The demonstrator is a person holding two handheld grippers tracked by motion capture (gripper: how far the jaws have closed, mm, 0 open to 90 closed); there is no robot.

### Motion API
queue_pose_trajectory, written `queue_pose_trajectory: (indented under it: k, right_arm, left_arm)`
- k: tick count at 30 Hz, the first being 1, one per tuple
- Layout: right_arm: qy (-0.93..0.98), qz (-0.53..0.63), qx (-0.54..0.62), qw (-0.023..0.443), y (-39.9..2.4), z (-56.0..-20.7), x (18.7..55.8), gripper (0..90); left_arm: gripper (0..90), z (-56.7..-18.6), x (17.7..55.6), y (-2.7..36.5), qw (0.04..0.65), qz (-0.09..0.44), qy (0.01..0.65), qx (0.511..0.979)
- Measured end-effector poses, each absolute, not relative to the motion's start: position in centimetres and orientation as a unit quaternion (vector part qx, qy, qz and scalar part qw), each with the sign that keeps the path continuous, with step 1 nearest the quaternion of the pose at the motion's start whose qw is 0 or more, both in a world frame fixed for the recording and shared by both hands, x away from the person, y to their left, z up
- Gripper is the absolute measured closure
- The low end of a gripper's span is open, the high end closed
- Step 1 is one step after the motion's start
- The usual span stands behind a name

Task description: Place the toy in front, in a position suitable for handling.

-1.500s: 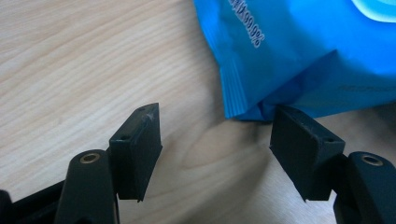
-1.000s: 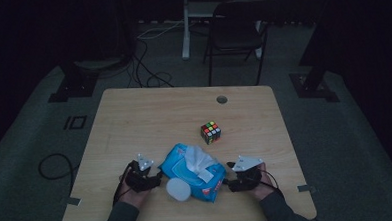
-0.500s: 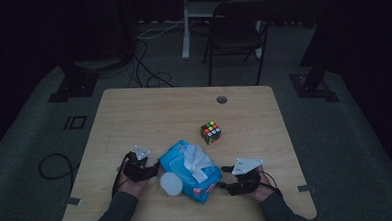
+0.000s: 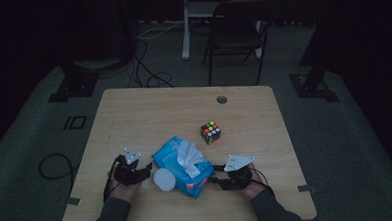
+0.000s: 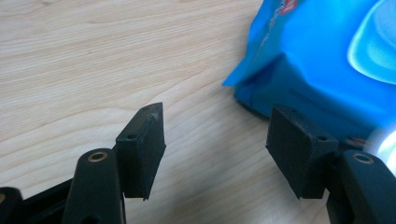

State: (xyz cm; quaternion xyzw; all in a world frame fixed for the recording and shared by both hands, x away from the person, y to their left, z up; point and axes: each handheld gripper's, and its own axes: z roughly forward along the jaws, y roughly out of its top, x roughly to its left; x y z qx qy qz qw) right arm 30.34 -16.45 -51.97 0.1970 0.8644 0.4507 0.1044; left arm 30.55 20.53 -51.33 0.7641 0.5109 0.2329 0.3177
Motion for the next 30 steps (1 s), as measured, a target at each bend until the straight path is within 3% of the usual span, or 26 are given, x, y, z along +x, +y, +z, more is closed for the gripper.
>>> queue_pose_trajectory:
  k: [12,30]
  right_arm:
    - [0.861,0.461,0.19,0.099,-13.7,-51.6,31.2,58.5]
    - [0.854,0.471,0.198,0.092,-9.9,-52.3,32.2,60.4]
  left_arm:
    - [36.8,-49.1,29.3,21.1,0.339,0.245,0.505,0.755]
    - [33.4,-46.8,27.2,15.6,0.376,0.237,0.435,0.783]
